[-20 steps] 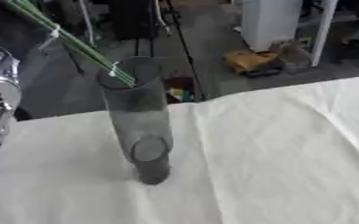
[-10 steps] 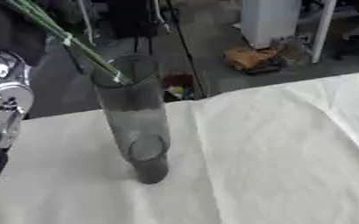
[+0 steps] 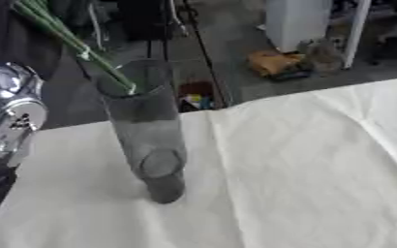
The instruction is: Arrange flowers into the vase.
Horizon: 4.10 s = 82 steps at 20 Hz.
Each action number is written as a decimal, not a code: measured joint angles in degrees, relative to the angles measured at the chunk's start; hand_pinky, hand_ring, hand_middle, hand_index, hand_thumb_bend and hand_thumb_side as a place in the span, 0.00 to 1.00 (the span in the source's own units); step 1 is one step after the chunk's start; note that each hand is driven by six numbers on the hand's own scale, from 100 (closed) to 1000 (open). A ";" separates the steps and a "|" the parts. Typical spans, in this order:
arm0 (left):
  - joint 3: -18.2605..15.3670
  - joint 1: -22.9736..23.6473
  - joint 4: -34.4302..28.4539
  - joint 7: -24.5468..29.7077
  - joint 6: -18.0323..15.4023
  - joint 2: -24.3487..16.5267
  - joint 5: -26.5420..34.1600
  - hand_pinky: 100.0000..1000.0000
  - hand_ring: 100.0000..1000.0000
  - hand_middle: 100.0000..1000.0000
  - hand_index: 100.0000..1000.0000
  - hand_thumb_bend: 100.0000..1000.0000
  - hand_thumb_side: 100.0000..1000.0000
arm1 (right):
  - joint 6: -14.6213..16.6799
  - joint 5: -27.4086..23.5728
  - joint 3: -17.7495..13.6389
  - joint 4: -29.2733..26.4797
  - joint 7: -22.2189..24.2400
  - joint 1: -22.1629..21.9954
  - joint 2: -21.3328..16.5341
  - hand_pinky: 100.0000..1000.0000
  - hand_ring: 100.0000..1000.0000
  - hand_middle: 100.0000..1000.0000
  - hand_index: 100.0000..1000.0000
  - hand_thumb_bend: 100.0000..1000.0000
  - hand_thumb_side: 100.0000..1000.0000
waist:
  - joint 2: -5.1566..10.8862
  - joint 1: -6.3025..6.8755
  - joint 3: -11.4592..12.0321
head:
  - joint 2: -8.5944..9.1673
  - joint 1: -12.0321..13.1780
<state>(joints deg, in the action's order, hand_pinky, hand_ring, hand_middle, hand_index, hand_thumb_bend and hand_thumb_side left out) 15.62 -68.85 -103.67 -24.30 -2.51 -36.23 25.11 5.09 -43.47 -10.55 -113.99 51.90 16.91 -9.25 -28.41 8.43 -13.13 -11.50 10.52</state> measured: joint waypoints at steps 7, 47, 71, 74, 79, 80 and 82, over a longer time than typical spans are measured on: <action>0.57 -0.02 0.94 1.28 3.08 0.00 -1.57 0.00 0.00 0.00 0.00 0.00 0.52 | -0.10 0.73 0.00 0.00 0.00 0.22 0.03 0.82 0.96 0.49 0.89 0.00 0.87 | -0.16 0.49 -0.29 | 0.00 0.04; 0.93 0.26 2.46 5.64 10.97 -0.39 -0.25 0.07 0.24 0.27 0.57 0.00 0.77 | -0.55 2.54 0.03 0.00 0.01 0.52 0.52 0.83 0.97 0.49 0.89 0.00 0.87 | -0.81 0.95 -0.26 | 0.06 0.45; 0.34 0.76 1.84 14.54 14.74 -3.45 -7.71 0.51 0.80 0.71 0.89 0.00 0.67 | -1.11 3.26 0.04 0.00 0.02 0.42 0.52 0.83 0.97 0.48 0.90 0.00 0.87 | -0.81 1.33 0.38 | 0.05 0.41; 0.34 0.87 1.75 18.04 15.16 -4.25 -10.24 0.60 0.87 0.80 0.96 0.00 0.69 | -1.13 3.45 0.03 0.00 0.02 0.39 0.52 0.83 0.97 0.48 0.90 0.00 0.87 | -0.80 1.35 0.54 | 0.04 0.39; 0.31 1.26 1.53 24.90 15.73 -5.25 -14.06 0.67 0.90 0.84 0.99 0.00 0.72 | -1.21 3.56 0.02 0.00 0.07 0.22 0.52 0.83 0.97 0.48 0.90 0.00 0.87 | -0.74 1.41 0.78 | 0.03 0.27; 0.28 1.26 1.53 26.00 15.90 -5.43 -14.50 0.67 0.90 0.84 0.99 0.00 0.73 | -1.24 3.57 0.02 0.00 0.10 0.22 0.52 0.83 0.97 0.48 0.90 0.00 0.87 | -0.70 1.46 0.81 | 0.03 0.27; 0.09 1.26 1.54 27.58 16.26 -5.66 -15.07 0.67 0.90 0.84 0.99 0.00 0.73 | -1.33 3.61 0.02 0.00 0.14 0.21 0.52 0.83 0.97 0.48 0.90 0.00 0.87 | -0.66 1.52 0.89 | 0.02 0.27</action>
<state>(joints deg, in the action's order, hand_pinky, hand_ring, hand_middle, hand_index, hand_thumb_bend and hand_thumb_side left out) 15.70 -67.59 -102.13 3.29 13.75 -41.89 10.04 3.76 -39.86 -10.53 -113.99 52.04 17.11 -8.73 -29.07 9.94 -12.23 -11.47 10.79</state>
